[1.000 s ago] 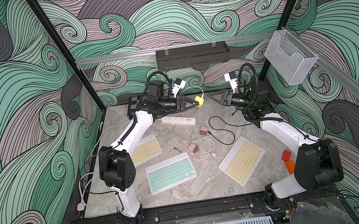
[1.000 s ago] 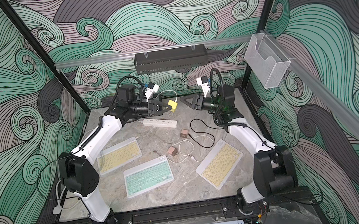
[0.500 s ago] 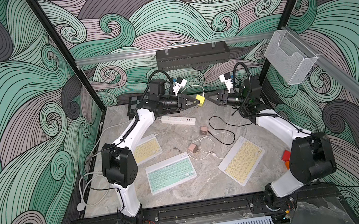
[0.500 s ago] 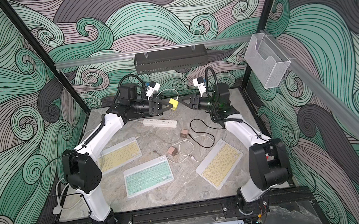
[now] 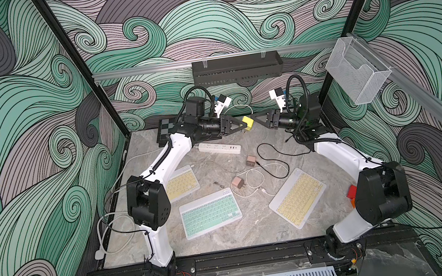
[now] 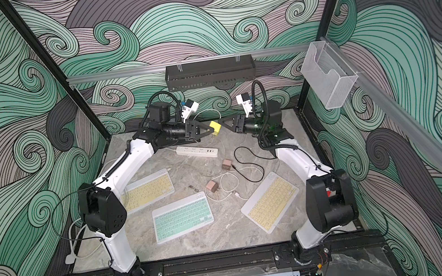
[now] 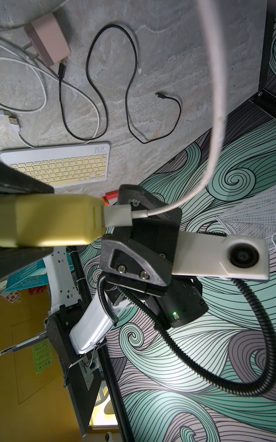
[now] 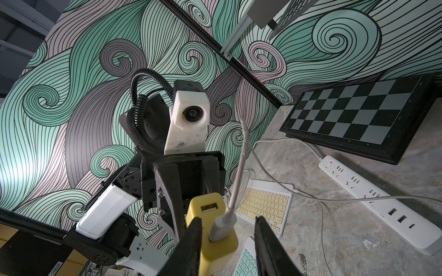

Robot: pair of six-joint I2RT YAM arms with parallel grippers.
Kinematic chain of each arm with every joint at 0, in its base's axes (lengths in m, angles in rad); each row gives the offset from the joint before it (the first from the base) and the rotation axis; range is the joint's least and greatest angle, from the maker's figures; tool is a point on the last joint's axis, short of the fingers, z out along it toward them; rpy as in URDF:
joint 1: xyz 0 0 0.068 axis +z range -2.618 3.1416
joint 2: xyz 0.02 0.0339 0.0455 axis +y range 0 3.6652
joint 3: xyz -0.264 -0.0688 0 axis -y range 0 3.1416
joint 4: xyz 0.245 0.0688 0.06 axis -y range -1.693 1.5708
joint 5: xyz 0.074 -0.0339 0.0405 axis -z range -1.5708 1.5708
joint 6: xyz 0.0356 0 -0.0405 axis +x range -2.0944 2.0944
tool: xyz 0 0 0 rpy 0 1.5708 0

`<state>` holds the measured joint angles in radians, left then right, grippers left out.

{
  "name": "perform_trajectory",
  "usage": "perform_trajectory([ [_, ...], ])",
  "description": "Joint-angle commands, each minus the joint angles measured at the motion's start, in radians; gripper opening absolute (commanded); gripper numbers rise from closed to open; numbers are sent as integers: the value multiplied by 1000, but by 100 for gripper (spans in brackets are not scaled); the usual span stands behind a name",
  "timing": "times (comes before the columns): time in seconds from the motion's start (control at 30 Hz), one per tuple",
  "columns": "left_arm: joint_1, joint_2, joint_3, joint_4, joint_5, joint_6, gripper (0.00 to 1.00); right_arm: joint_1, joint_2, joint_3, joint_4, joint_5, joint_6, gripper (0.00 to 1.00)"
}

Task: Unplug the wireless keyboard
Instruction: Remove the power cord from the plug.

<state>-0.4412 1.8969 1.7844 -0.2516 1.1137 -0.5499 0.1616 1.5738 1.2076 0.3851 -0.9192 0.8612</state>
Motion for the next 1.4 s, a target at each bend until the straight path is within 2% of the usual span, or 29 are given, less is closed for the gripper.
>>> perform_trajectory([
  [0.0, -7, 17, 45, 9, 14, -1, 0, 5, 21, 36, 37, -18, 22, 36],
  [0.13, -7, 22, 53, 15, 12, -5, 0, 6, 35, 47, 42, -27, 28, 31],
  [0.5, -6, 30, 75, -34, 6, 24, 0, 6, 52, 66, 40, -48, 25, 0],
  [0.83, 4, 11, 52, -187, -9, 143, 0, -4, 56, 86, 18, -34, -6, 0],
  [1.07, 4, -49, -113, -35, -19, 77, 0, -28, 2, 47, 43, 108, -25, 0],
  [1.27, 4, -74, -169, -58, -13, 94, 0, -40, -15, 33, 81, 193, -6, 0],
  [1.37, 4, -80, -170, -131, -5, 147, 0, -48, -15, 31, 97, 208, 4, 0],
])
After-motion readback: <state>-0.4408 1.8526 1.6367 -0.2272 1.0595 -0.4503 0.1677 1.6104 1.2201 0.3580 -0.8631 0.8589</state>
